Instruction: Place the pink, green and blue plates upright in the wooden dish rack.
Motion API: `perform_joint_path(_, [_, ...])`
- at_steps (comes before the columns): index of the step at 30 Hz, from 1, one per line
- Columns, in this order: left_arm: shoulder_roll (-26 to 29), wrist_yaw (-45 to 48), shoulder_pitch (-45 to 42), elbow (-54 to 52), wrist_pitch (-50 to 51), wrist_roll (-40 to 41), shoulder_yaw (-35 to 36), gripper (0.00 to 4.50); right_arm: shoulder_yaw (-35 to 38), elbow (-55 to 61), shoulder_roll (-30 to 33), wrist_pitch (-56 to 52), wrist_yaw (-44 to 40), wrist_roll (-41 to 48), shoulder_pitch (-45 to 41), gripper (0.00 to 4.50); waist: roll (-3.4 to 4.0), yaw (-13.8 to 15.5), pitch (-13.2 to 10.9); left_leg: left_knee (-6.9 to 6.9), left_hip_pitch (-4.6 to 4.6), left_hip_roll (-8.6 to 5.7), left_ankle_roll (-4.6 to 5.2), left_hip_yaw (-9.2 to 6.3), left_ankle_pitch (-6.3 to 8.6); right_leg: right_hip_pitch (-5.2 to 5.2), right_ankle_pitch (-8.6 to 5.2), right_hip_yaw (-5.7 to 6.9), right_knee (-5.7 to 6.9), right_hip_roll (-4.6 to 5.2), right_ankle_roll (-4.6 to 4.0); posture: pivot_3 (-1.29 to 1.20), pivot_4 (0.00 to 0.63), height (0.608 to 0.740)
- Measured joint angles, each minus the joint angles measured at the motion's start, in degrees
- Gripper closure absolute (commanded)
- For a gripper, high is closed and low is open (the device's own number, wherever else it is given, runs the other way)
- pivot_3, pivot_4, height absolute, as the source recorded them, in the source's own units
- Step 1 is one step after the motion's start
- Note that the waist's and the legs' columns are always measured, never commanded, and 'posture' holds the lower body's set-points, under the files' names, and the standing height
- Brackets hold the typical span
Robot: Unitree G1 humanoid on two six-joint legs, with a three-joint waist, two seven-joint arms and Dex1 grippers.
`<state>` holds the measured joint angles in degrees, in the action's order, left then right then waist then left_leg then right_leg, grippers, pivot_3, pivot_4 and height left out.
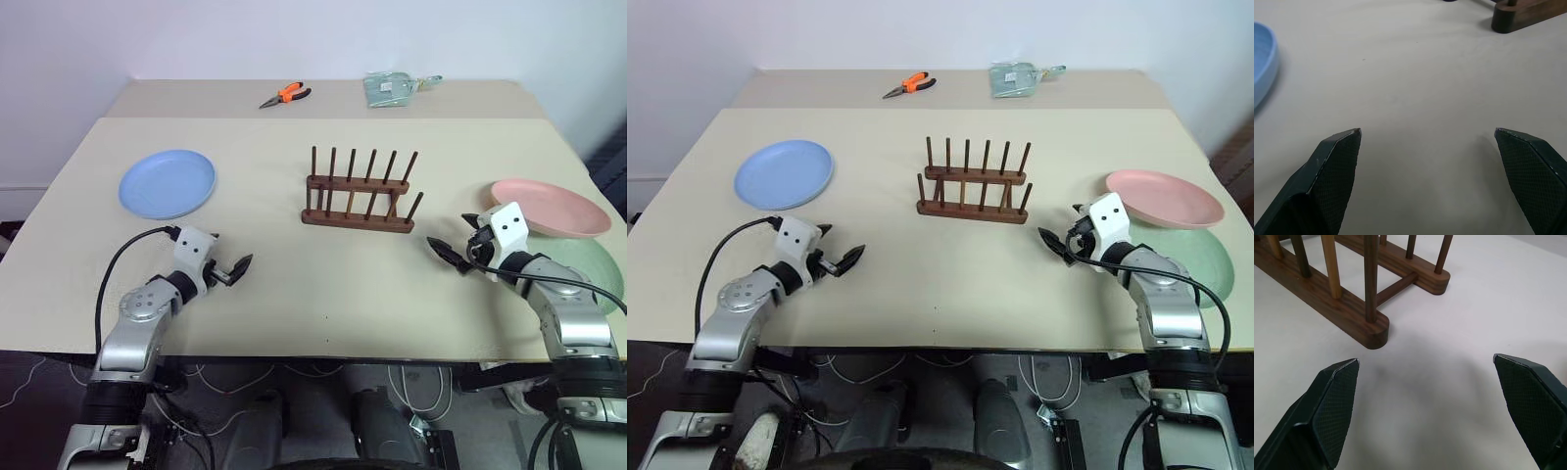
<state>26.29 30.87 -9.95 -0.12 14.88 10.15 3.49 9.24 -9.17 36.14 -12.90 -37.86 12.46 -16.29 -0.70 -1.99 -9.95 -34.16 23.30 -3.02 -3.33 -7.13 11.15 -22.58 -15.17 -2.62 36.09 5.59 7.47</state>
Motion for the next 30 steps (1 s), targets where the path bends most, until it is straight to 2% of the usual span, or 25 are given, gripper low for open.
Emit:
perform_joint_path(7, [-0.22, -0.56, -2.25, 1.51, -0.67, -0.69, -0.26, 0.02, -2.19, -0.02, -0.95, 2.25, 0.18, -1.67, -0.94, 0.0, 0.0, 0.16, 0.0, -0.01, 0.0, -0.01, 0.0, 0.0, 0.0, 0.01, 0.01, 0.0, 0.0, 0.0, 0.02, 0.0, 0.15, 0.74])
perform_joint_path(13, [-0.13, 5.97, -10.74, 9.26, -3.02, 0.05, -1.54, 0.02, -2.26, 0.06, -1.48, -0.64, -1.64, -0.25, -1.0, 0.0, 0.0, 1.05, 0.0, -0.02, 0.01, -0.03, 0.0, 0.01, 0.0, 0.01, 0.01, 0.01, 0.0, -0.01, 0.03, 0.0, 0.15, 0.74])
perform_joint_path(16, [-0.19, 12.88, -17.89, 16.6, -4.26, -0.15, -5.38, 0.02, -2.2, 1.24, -2.31, -0.87, -0.5, -0.34, -0.95, 0.0, 0.0, 1.22, 0.0, -0.03, 0.03, -0.05, 0.0, 0.01, 0.0, 0.02, 0.02, 0.01, -0.01, -0.01, 0.04, 0.0, 0.15, 0.74])
perform_joint_path(20, [-4.12, 19.52, -30.41, 35.57, -9.42, -2.55, -9.76, 0.02, -2.15, 2.97, -2.77, 0.02, 2.16, -1.57, -0.01, 0.0, -0.06, 1.34, -0.02, -0.06, 0.06, -0.07, 0.0, -0.01, -0.01, 0.02, 0.03, 0.07, -0.01, -0.01, 0.07, 0.0, 0.15, 0.74])
perform_joint_path(25, [-9.69, 21.78, -42.16, 56.38, -17.41, -7.29, -12.35, 0.02, -1.22, 7.28, -3.29, 0.03, 5.11, -2.2, 5.11, 0.0, -0.1, 1.13, -0.04, -0.04, 0.11, -0.08, 0.03, -0.01, 0.01, -0.05, 0.06, 0.07, 0.01, -0.01, 0.17, 0.0, 0.15, 0.74])
perform_joint_path(30, [-15.36, 21.26, -47.55, 66.61, -21.29, -8.99, -12.16, 0.02, 0.0, 12.18, -3.46, -0.76, 7.67, -2.32, 8.81, 0.0, -0.12, 0.98, -0.06, -0.05, 0.1, -0.07, 0.03, -0.01, 0.01, -0.03, 0.06, 0.07, 0.02, -0.01, 0.21, 0.0, 0.15, 0.74])
